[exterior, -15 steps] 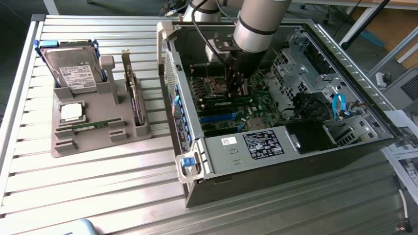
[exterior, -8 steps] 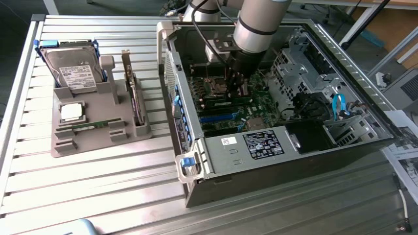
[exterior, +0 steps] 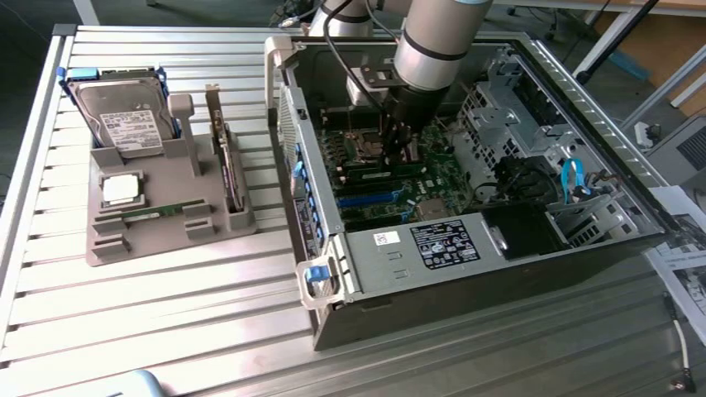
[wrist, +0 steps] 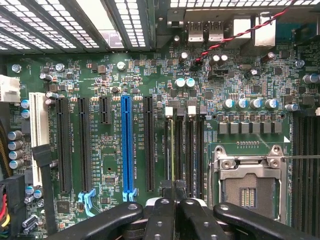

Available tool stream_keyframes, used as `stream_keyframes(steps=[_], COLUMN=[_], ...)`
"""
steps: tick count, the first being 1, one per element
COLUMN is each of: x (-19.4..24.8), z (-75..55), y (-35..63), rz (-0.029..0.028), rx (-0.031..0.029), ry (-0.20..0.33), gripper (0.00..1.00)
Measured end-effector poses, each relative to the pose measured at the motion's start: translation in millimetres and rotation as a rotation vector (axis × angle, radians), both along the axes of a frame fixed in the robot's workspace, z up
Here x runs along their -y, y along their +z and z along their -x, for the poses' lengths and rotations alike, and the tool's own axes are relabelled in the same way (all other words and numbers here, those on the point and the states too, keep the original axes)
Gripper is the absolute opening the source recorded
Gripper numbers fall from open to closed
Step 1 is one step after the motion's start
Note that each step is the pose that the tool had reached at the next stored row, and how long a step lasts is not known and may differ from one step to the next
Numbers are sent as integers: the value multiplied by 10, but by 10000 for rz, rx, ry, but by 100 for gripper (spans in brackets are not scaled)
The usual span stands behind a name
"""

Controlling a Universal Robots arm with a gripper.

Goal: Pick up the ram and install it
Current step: 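Press down the ram until it locks into place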

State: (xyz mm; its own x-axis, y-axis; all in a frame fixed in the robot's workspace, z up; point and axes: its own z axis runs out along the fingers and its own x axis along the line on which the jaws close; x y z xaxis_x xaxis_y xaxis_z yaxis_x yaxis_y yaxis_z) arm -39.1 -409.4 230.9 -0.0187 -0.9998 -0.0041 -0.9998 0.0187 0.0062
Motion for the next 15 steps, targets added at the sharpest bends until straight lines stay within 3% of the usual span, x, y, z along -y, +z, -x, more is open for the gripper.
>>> stream_keyframes(steps=[6,11,15], x=[0,0,0], z=[0,0,6], y=[5,95,95], rz=[-6,-2,-2], rx=[3,-3,-4], ry=[0,0,0], gripper=[11,11,11])
